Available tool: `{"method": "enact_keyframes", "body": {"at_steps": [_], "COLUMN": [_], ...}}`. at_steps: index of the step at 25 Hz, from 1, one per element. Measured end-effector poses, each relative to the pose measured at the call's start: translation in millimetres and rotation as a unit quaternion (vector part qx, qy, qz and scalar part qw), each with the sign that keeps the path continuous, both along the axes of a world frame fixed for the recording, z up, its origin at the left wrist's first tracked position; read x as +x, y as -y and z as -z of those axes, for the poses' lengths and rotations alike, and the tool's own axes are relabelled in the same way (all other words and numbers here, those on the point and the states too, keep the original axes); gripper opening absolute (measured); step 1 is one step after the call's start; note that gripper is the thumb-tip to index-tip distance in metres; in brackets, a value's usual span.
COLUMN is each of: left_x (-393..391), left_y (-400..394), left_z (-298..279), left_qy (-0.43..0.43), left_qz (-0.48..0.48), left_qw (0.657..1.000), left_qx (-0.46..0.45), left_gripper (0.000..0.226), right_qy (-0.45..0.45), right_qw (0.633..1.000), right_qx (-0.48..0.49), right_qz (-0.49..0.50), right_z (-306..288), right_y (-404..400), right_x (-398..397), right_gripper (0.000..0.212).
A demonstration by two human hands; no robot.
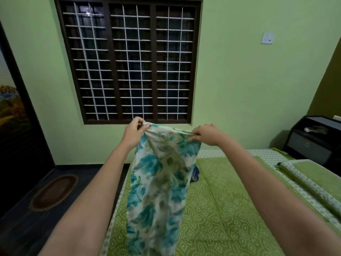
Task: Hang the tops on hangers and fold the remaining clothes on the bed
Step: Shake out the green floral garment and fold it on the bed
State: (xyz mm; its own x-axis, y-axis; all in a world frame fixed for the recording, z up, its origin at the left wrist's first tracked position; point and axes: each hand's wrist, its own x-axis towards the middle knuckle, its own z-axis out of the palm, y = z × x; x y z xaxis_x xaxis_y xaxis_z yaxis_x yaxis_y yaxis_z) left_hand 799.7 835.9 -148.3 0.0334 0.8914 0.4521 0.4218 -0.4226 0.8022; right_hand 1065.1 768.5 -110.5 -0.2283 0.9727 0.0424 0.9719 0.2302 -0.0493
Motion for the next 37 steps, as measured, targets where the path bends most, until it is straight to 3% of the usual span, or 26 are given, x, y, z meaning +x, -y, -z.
{"method": "enact_keyframes", "body": {"at_steps": [4,8,11,13,14,17,23,28,30,33,37], "left_x": [1.5,18.9,31.3,42.7,50.2,68.4,78.5,84.9,90.2,99.2,107.1], "left_y": [11.4,42.6,73.6,102.9,119.9,171.4,218.9,182.7,148.8,86.7,-2.6], "left_z": [30.5,46.9,56.7,69.5,76.0,93.9,80.2,44.3,52.8,88.9,125.1], "left_qy": [-0.085,-0.124,-0.169,-0.188,-0.182,-0.185,-0.018,0.033,0.008,-0.045,-0.101], "left_qz": [0.011,-0.032,-0.104,-0.113,-0.112,-0.120,-0.011,-0.006,-0.022,-0.043,-0.065], "left_qw": [0.996,0.992,0.980,0.975,0.976,0.972,0.987,0.987,0.987,0.974,0.957], "left_qx": [-0.016,-0.008,-0.015,-0.033,-0.043,-0.077,-0.162,-0.156,-0.160,-0.218,-0.263], "left_gripper": [0.014,0.017,0.025,0.027,0.026,0.024,0.015,0.010,0.011,0.020,0.013], "right_qy": [0.097,0.134,0.015,0.016,0.034,0.050,-0.131,-0.172,-0.118,-0.096,-0.189], "right_qw": [0.994,0.974,0.998,0.998,0.997,0.997,0.991,0.981,0.988,0.990,0.964], "right_qx": [-0.052,0.142,-0.036,0.002,0.023,-0.060,-0.038,0.092,0.098,0.002,-0.105], "right_qz": [0.024,0.115,0.049,0.067,0.068,0.013,-0.012,0.006,0.034,0.098,0.157], "right_z": [2.7,19.6,35.9,41.2,42.9,57.7,34.6,10.2,23.9,74.4,122.8], "right_y": [20.6,56.2,92.5,114.9,125.9,160.8,206.6,167.0,126.8,58.3,-35.0], "right_x": [15.2,38.4,54.8,68.1,75.2,94.9,113.4,117.3,113.4,104.6,92.3], "right_gripper": [0.046,0.040,0.034,0.032,0.033,0.036,0.021,0.021,0.032,0.026,0.037]}}
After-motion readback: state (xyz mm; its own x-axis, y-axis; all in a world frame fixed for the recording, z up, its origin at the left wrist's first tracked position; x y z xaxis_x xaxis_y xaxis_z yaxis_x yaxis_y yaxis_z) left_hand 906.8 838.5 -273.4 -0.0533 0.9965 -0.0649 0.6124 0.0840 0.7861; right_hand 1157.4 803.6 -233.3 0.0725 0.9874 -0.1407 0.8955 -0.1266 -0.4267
